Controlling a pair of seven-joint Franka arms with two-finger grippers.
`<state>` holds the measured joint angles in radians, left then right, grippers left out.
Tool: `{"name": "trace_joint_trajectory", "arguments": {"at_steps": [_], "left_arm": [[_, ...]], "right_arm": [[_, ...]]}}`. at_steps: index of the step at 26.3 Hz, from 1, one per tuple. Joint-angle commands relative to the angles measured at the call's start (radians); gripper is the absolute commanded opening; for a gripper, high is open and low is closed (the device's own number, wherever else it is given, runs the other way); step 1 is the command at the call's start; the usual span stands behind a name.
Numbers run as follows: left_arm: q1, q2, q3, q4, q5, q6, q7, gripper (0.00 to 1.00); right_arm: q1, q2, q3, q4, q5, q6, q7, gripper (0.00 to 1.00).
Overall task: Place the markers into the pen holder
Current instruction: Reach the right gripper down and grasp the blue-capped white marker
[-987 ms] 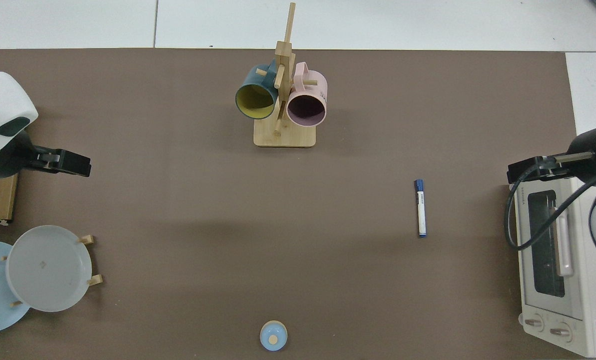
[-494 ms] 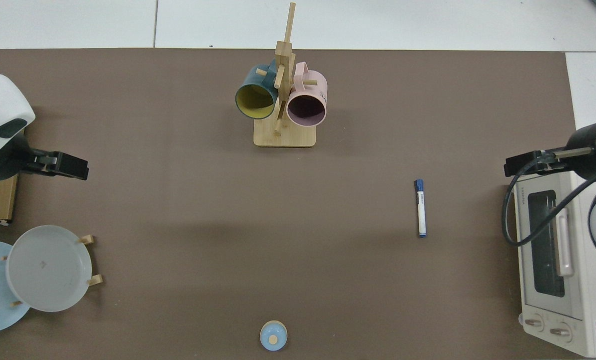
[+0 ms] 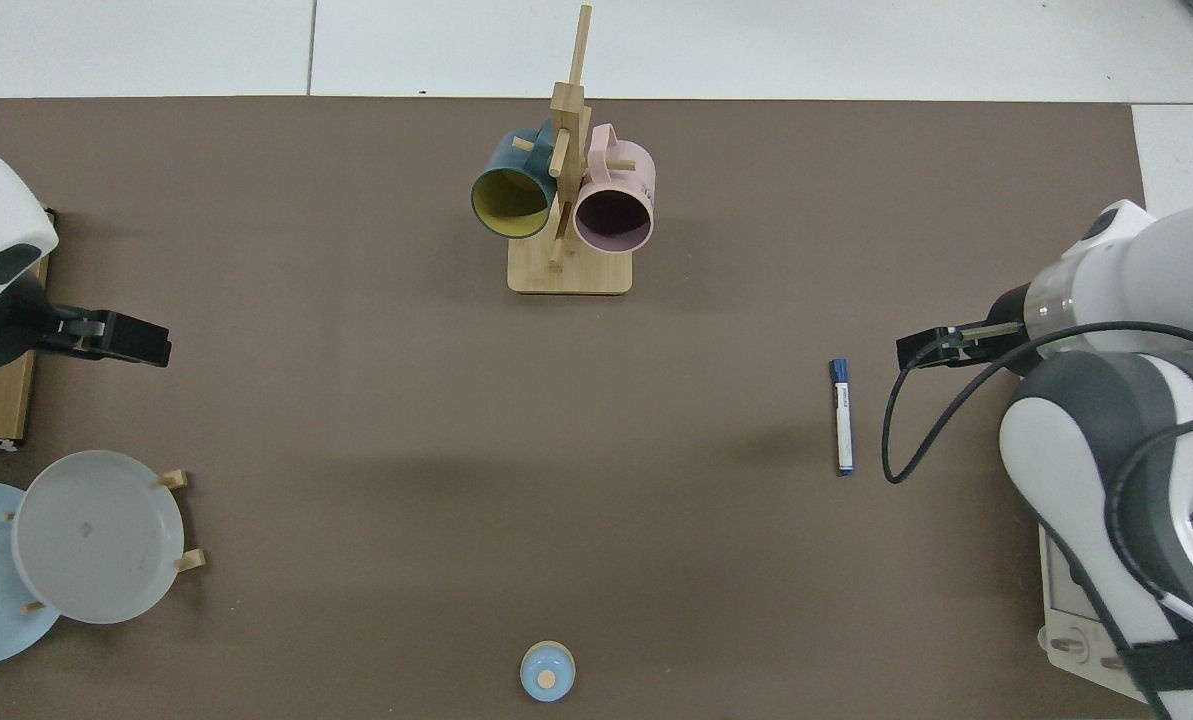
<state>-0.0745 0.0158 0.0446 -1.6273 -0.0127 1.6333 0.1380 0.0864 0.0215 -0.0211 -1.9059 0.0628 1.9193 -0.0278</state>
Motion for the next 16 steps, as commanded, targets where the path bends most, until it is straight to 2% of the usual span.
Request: {"name": "trace_joint_trajectory", "arguments": {"at_steps": [1,6,13,16], "left_arm": [[-0.010,-0.007,0.009,0.001,0.002,-0.010,0.000,1.00],[-0.010,-0.007,0.009,0.000,0.002,-0.007,0.002,1.00],[-0.013,-0.007,0.009,-0.002,0.000,-0.004,-0.001,1.00],[-0.013,-0.007,0.009,0.000,0.000,-0.004,-0.001,1.00]], "right_arm": [[-0.008,0.021,0.000,-0.097,0.015,0.073,0.009,1.00],[-0.005,0.043,0.001,-0.159,0.015,0.167,0.011,1.00],[0.007,0.106,0.001,-0.196,0.015,0.199,0.015,1.00],[0.021,0.133,0.001,-0.242,0.015,0.268,0.017,1.00]]}}
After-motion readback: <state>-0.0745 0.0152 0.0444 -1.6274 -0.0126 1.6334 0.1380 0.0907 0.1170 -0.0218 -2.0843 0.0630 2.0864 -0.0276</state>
